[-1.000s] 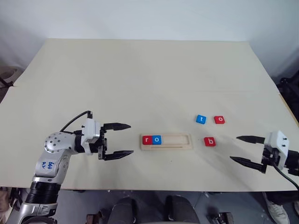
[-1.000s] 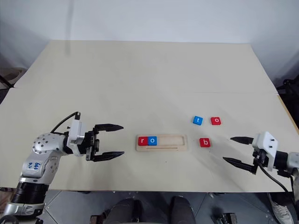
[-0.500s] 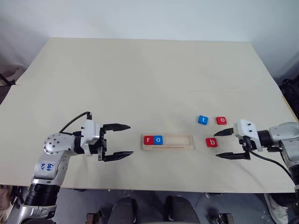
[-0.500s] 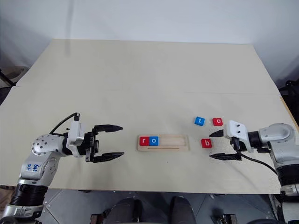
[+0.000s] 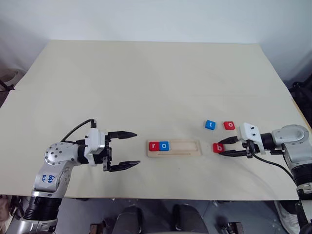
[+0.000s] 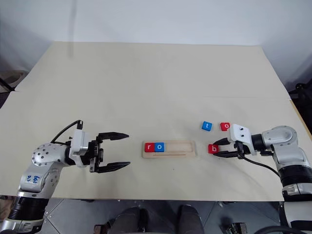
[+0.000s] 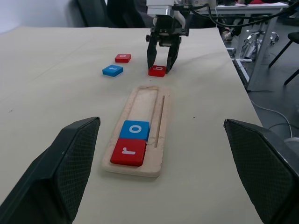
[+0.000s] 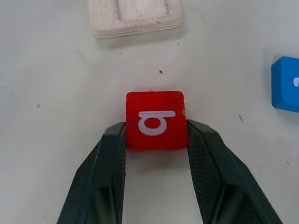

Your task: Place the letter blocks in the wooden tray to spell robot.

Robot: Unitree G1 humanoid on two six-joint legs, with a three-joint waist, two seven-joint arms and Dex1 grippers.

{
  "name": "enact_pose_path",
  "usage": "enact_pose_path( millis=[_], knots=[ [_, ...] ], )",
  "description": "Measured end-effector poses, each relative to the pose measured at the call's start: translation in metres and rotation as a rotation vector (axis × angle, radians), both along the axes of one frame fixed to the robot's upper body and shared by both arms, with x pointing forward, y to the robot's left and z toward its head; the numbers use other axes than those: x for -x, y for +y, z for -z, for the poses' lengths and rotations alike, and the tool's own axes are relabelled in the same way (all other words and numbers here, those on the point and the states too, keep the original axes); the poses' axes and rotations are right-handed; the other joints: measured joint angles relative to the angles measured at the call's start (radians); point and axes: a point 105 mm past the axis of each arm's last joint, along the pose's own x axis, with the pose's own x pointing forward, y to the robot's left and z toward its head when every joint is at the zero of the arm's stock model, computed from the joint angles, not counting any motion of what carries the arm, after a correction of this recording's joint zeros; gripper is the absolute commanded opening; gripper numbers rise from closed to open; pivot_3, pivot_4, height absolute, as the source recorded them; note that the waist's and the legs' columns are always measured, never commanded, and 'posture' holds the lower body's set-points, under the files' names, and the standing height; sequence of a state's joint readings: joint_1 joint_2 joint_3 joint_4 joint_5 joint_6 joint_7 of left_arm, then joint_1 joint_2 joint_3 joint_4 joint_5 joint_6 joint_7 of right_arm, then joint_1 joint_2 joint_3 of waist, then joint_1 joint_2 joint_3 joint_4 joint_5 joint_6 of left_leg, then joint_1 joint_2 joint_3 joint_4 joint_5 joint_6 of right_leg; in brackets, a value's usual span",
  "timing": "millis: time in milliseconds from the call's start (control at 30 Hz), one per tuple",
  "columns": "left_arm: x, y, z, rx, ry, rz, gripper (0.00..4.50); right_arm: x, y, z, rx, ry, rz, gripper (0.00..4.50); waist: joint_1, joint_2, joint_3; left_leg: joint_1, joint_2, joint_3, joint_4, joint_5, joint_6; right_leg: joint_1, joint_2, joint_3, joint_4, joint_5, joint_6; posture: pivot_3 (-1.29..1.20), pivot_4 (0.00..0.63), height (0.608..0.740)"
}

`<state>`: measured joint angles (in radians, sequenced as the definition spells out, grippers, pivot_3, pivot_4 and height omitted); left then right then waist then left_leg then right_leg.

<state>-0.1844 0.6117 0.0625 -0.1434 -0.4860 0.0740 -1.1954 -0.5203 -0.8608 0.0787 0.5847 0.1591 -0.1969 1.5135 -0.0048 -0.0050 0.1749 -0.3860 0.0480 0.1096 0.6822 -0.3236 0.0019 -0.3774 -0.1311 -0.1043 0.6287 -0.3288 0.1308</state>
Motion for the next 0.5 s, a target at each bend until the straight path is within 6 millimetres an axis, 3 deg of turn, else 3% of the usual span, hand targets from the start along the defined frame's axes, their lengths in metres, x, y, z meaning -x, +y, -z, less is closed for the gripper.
enact_pose_path(
  millis=[200,433,500],
  knots=[
    [0.0,-0.001,0.0,-0.001,0.001,0.011,4.5,0.004,0.012,-0.008,-0.04,-0.001,-0.024,1.47,0.001,0.0,0.0,0.0,0.0,-0.002,0.0,0.0,0.0,0.0,0.0,0.0,0.0,0.0,0.0,0.0,0.15,0.74],
    [-0.003,-0.003,0.004,-0.002,0.016,0.022,4.5,0.008,0.07,-0.057,-0.135,-0.021,-0.147,1.47,0.002,0.001,0.0,-0.001,0.0,-0.009,0.0,0.0,0.0,0.0,0.0,0.0,0.0,0.0,0.0,0.0,0.15,0.74],
    [-0.003,-0.004,0.004,-0.001,0.016,0.026,4.5,0.009,0.089,-0.061,-0.146,-0.015,-0.183,1.47,0.002,0.001,0.0,-0.001,0.0,-0.009,0.0,0.0,0.0,0.0,0.0,-0.001,0.0,0.0,0.0,0.0,0.15,0.74]
  ],
)
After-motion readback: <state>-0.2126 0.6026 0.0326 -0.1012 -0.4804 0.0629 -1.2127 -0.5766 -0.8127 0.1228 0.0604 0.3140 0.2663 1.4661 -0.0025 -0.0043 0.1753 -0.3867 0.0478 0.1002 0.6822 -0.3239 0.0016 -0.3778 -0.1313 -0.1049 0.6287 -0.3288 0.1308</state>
